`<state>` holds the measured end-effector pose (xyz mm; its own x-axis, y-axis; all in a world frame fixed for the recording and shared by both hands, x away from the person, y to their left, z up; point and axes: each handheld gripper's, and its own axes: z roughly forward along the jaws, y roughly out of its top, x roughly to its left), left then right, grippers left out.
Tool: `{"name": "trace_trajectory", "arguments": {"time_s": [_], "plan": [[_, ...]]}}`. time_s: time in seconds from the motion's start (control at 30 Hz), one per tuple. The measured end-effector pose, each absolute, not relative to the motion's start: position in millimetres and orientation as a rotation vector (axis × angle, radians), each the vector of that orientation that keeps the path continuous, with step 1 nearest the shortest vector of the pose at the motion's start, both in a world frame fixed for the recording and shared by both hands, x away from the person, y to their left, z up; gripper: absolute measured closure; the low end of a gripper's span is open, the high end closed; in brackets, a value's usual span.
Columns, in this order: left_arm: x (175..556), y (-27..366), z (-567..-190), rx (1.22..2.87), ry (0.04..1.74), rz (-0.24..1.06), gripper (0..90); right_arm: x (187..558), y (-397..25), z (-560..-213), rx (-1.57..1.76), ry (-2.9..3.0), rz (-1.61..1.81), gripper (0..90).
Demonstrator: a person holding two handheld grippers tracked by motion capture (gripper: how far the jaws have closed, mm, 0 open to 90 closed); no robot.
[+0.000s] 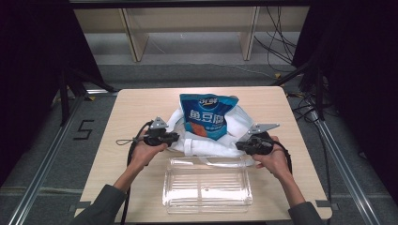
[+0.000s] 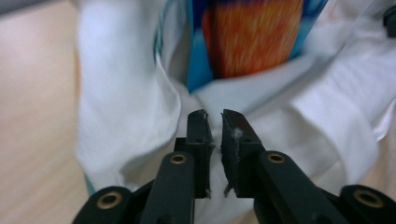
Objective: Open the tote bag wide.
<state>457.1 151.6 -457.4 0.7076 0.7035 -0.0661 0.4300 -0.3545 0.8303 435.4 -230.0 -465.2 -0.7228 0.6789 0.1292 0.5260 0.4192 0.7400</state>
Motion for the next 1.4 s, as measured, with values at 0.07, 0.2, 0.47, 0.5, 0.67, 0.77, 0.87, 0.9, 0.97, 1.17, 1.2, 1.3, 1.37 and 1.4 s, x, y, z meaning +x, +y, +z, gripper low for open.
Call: {"name": "trace_trajectory", "arguments": {"time_s": [0.07,0.2,0.47,0.5,0.67,0.77,0.87,0.9,0.97,1.17,1.2,1.3,1.37,1.4], "plan": [[455.9,152.1,-448.6,1.967,0.869,0.390,77.3,434.3,-231.0,-459.2,1.066,2.463,1.226,83.8],[465.4,149.2,-417.8,2.009,0.827,0.506,64.5,437.8,-233.0,-434.2,1.002,2.364,1.323,83.1],[507.9,137.0,-431.1,2.206,0.861,0.464,68.3,465.6,-219.2,-447.3,1.074,2.381,1.195,85.9],[519.3,135.9,-433.9,2.207,0.880,0.462,75.5,469.3,-218.0,-451.1,1.070,2.391,1.166,86.6],[543.2,140.1,-426.9,2.151,0.932,0.529,87.6,473.1,-212.8,-470.8,1.081,2.508,0.981,90.0],[552.7,139.2,-429.5,2.130,0.966,0.522,87.6,470.0,-213.4,-477.0,1.088,2.531,0.999,90.0],[566.6,139.6,-442.8,2.087,1.048,0.470,87.6,460.5,-215.7,-479.7,1.093,2.580,0.994,90.0],[573.9,140.3,-462.4,2.080,1.124,0.430,87.6,458.1,-216.1,-480.2,1.112,2.610,0.947,90.0],[577.7,142.4,-482.5,2.083,1.165,0.372,87.6,455.5,-214.6,-485.8,1.153,2.644,0.902,90.0],[574.8,140.7,-494.1,2.037,1.191,0.340,86.7,456.5,-215.2,-481.8,1.093,2.644,0.911,90.0],[573.1,142.1,-489.9,2.022,1.181,0.343,85.4,455.4,-215.6,-475.1,1.114,2.630,0.966,90.0],[564.9,145.4,-473.2,1.984,1.127,0.360,75.6,461.3,-225.7,-448.4,0.995,2.507,1.118,90.0],[556.6,147.8,-458.0,1.932,1.108,0.394,66.8,463.4,-230.4,-430.3,1.000,2.434,1.175,90.0],[551.6,149.1,-450.2,1.912,1.088,0.391,66.6,464.8,-231.4,-424.4,1.020,2.399,1.200,90.0]]}}
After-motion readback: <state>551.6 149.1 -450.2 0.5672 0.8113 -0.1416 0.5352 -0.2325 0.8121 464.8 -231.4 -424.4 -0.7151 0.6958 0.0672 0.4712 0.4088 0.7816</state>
